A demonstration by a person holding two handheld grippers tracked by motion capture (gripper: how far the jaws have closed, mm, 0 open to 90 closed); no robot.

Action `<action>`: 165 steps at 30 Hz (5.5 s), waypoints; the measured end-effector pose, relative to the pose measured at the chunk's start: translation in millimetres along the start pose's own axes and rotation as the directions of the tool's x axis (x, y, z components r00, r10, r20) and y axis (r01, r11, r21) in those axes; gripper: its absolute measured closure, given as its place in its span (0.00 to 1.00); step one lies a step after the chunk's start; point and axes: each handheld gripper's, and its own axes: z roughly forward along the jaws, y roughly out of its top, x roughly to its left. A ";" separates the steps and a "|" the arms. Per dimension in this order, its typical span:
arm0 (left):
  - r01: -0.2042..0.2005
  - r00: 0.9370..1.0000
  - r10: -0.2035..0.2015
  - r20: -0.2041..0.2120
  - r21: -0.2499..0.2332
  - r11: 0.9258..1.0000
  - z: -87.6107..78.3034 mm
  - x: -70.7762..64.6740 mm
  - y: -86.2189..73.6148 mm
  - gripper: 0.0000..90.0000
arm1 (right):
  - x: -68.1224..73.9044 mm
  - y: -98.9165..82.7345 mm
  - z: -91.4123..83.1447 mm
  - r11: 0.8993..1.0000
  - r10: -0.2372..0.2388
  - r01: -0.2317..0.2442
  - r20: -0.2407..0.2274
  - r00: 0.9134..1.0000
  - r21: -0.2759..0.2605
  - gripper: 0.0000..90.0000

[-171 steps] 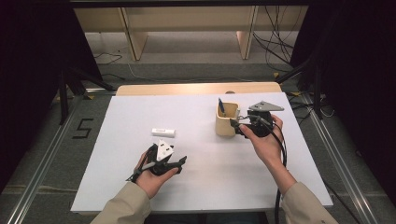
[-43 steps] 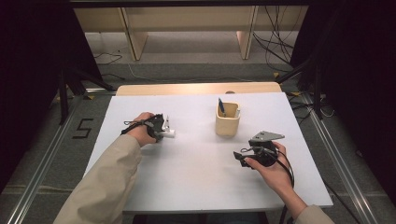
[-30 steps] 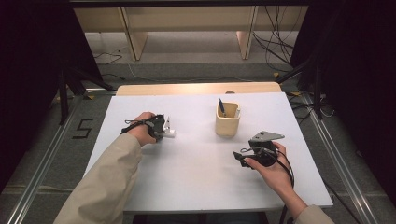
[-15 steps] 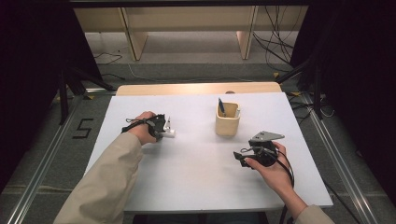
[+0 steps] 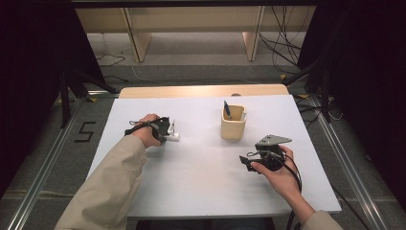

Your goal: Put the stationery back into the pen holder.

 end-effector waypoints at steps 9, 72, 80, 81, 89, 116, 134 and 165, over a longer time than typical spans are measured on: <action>-0.013 1.000 0.013 0.005 0.008 1.000 0.1 1.6 0.7 0.70 | 0.0 0.0 0.1 1.000 0.000 0.000 0.000 1.000 0.001 0.25; -0.017 1.000 0.017 0.022 0.042 0.999 -3.5 5.1 4.4 0.79 | 0.5 -1.0 1.9 1.000 -0.001 0.001 -0.004 1.000 0.010 0.25; -0.010 1.000 0.009 0.028 0.049 0.999 -3.8 5.8 4.7 0.79 | 0.4 -1.1 2.0 1.000 -0.002 0.002 -0.005 1.000 0.010 0.25; -0.007 1.000 0.006 0.025 0.050 0.999 -3.9 5.7 4.7 0.79 | 0.4 -1.0 1.9 1.000 -0.001 0.001 -0.005 1.000 0.009 0.25; 0.012 1.000 -0.013 0.017 0.039 0.999 -3.9 5.1 4.2 0.79 | 0.3 -1.0 1.8 1.000 0.001 -0.001 -0.004 1.000 0.009 0.25; 0.189 0.979 -0.199 -0.041 -0.175 0.966 -23.6 -1.1 -5.9 0.79 | -0.1 -1.4 1.4 1.000 0.002 -0.002 0.000 1.000 0.006 0.25; 0.342 0.920 -0.390 -0.030 -0.423 0.839 -40.1 -19.4 3.7 0.79 | -1.3 -1.7 0.6 1.000 0.006 -0.006 0.007 1.000 0.001 0.25; 0.480 0.807 -0.589 0.040 -0.625 0.616 -55.4 -32.6 46.2 0.79 | -1.7 -2.2 0.7 1.000 0.009 -0.009 0.008 1.000 0.000 0.25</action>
